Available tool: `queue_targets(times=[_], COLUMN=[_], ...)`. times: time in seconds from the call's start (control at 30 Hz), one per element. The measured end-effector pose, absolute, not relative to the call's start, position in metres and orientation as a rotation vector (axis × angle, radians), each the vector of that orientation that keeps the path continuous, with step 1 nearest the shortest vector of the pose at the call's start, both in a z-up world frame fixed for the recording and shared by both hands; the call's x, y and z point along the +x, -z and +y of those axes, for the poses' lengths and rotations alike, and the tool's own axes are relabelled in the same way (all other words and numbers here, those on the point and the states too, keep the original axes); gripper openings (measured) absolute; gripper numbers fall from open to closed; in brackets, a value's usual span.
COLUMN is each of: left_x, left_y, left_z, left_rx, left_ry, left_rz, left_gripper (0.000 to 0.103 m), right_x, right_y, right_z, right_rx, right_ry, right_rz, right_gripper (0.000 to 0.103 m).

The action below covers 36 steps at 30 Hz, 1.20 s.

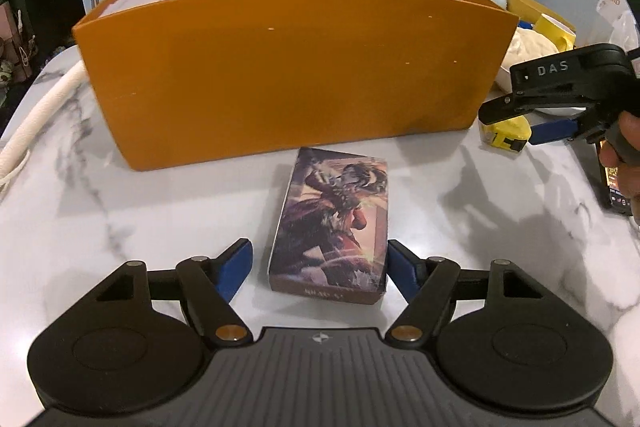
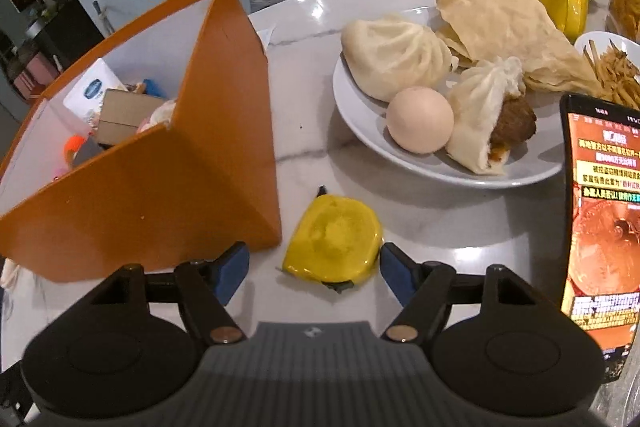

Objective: Organize objects
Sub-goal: 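Grasp the anime card box with the left gripper while the right gripper grasps the yellow tape measure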

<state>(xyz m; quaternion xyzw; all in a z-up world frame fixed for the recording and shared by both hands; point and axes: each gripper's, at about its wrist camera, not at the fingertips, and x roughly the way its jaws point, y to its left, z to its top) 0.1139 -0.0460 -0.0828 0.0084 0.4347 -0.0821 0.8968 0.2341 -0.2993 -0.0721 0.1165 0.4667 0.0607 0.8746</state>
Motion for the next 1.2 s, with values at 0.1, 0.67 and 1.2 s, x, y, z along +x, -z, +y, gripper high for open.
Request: queue_targets(times=[0.1,0.67,1.2], left_x=[0.111,0.125,0.128], left_y=[0.083,0.088,0.087], left_z=[-0.043,-0.061,-0.063], left_rx=[0.023,0.090,0.115], left_ry=[0.173,0.178,0.209], left_rz=[0.893,0.877,0.858], left_gripper=[0.087,0.089,0.071], right_x=[0.238,0.238,0.241], right_y=[0.076,0.078,0.080], right_z=[-0.294,-0.294,-0.290], right_rx=[0.219,0.184,0.061], right_ry=[-0.117,-0.110,-0.154], right_rz=[0.989,0.942,0.939], right_gripper=[0.069,0.074,0.059])
